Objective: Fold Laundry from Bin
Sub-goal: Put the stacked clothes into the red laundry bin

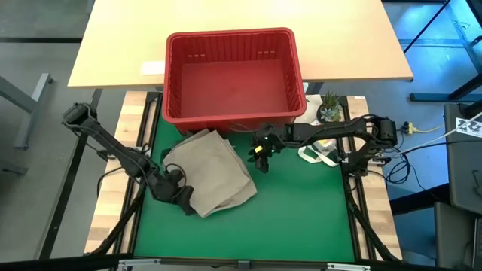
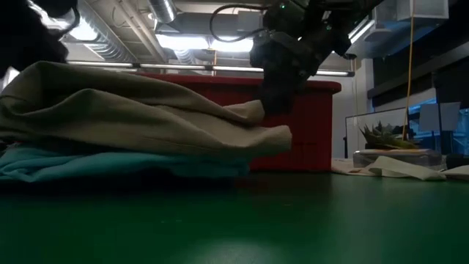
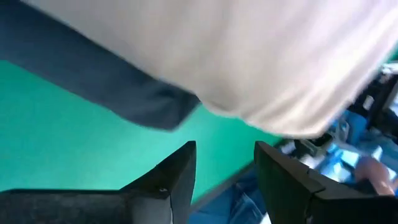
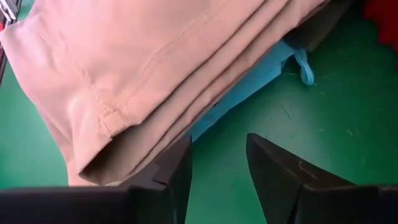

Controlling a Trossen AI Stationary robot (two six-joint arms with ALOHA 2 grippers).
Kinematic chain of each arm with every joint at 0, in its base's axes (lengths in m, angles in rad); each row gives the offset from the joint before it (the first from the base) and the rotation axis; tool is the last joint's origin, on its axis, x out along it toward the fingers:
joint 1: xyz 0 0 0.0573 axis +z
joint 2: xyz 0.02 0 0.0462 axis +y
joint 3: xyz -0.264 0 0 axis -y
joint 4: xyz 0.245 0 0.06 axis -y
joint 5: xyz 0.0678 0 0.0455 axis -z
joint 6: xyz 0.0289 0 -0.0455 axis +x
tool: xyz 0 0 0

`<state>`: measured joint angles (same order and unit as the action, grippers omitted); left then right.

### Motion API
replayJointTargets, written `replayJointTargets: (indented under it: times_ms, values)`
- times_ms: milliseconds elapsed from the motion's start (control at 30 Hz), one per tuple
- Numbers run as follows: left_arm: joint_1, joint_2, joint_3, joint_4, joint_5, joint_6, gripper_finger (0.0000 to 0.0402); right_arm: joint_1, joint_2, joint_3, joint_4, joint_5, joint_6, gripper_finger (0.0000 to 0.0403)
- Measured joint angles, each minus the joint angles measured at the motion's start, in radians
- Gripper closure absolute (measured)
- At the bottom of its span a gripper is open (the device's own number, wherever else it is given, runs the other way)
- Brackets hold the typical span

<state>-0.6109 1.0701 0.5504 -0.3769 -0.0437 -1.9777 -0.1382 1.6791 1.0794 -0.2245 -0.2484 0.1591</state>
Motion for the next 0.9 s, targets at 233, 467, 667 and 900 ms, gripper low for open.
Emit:
replayJointTargets:
  times_ms: [233, 467, 667, 900]
  values:
    - [-0.041, -0.047, 0.032, 0.000, -0.094, 0.080, 0.0246, 0.000, 0.009, 0.000, -0.001, 0.037, -0.008, 0.0251]
    - [0.016, -0.062, 0.037, 0.099, -0.413, 0.194, 0.0246, 0.000, 0.077, 0.000, -0.003, 0.071, 0.016, 0.0251]
    - [0.133, -0.045, 0.037, 0.150, -0.496, 0.409, 0.0246, 0.000, 0.086, 0.000, 0.000, 0.072, 0.020, 0.0251]
    - [0.261, 0.112, 0.037, 0.426, -0.452, 0.772, 0.0246, 0.000, 0.086, 0.000, 0.042, 0.072, 0.020, 0.0251]
